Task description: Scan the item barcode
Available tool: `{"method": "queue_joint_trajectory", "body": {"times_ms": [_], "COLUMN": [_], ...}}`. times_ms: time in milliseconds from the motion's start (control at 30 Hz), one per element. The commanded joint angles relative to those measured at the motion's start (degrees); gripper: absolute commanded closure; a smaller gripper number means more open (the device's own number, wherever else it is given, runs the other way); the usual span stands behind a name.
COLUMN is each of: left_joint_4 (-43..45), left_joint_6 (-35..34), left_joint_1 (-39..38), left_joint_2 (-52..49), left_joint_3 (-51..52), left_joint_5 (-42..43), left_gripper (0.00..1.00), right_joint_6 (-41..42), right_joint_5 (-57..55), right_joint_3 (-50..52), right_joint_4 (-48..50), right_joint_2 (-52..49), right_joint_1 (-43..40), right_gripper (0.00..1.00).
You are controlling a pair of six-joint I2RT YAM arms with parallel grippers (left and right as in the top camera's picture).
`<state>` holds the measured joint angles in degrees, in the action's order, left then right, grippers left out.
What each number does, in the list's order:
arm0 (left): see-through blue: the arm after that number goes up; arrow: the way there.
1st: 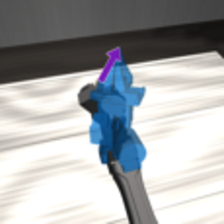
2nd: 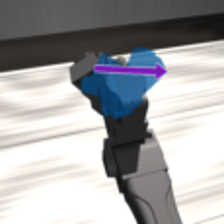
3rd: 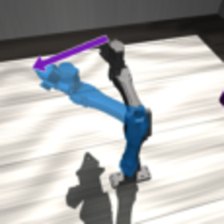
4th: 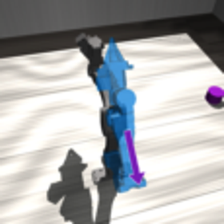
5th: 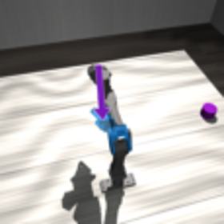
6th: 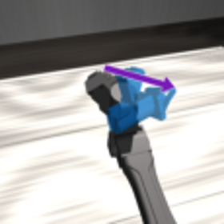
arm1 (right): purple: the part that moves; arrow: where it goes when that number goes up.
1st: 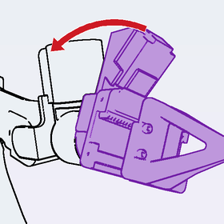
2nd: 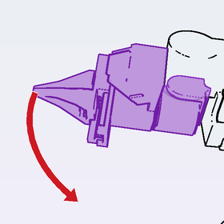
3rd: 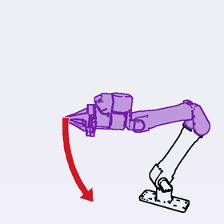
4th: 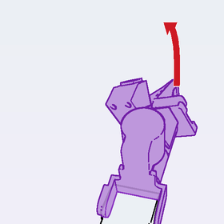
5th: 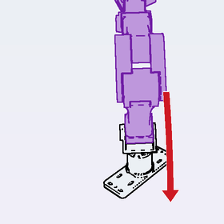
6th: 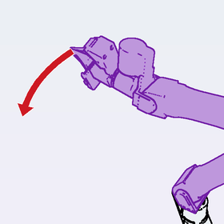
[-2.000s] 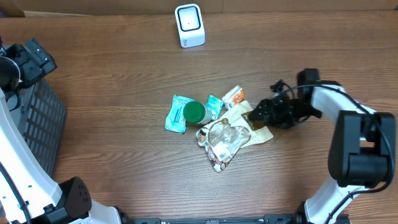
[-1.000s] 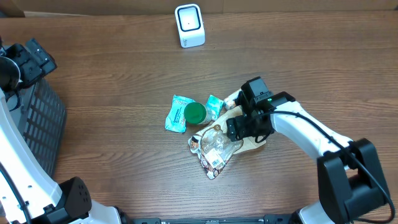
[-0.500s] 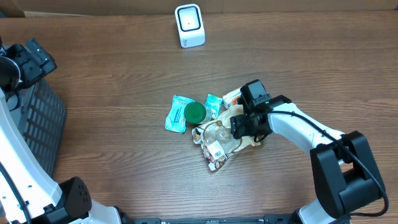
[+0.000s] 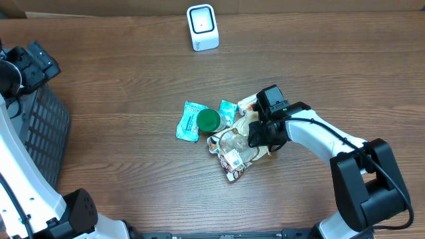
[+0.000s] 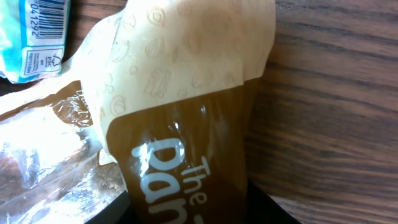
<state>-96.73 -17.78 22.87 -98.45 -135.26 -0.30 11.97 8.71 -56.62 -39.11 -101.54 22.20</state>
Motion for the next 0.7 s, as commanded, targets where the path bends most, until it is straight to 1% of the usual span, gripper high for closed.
{"method": "queue_joint_trajectory", "body": {"times_ms": [0, 67, 200, 267, 433, 533, 667], "left_joint_4": [-0.1, -0.1, -0.1, -0.1, -0.1, -0.1, -0.1], "left_joint_6": [1.1, 1.0, 1.0, 1.0, 1.0, 1.0, 1.0], "left_joint_1": [0.0, 0.0, 0.0, 0.0, 0.0, 0.0, 0.0], "left_joint_2": [1.0, 1.0, 1.0, 1.0, 1.0, 1.0, 1.0], "left_joint_3": [-0.7, -0.7, -0.7, -0.7, -0.7, -0.7, -0.7], "left_joint_5": [-0.3, -0.3, -0.3, -0.3, -0.3, -0.3, -0.3], "left_gripper": [0.0, 0.0, 0.0, 0.0, 0.0, 0.0, 0.01], "right_joint_6": [0.3, 0.3, 0.3, 0.2, 0.0, 0.0, 0.0], "right_joint_5": [1.0, 2.5, 3.2, 4.1, 6.2, 8.9, 14.0], "right_joint_3": [0.2, -1.9, -9.3, -12.7, -21.8, -26.0, -29.9], "right_joint_4": [-1.9, -4.2, -13.8, -17.9, -26.3, -28.2, -28.3], "right_joint_2": [-2.7, -2.4, -0.4, 1.0, 6.3, 10.1, 15.4], "right_joint_1": [0.2, 0.2, 0.2, 0.2, 0.2, 0.2, -0.6], "right_gripper": [0.63, 0.67, 0.77, 0.79, 0.8, 0.81, 0.82]}}
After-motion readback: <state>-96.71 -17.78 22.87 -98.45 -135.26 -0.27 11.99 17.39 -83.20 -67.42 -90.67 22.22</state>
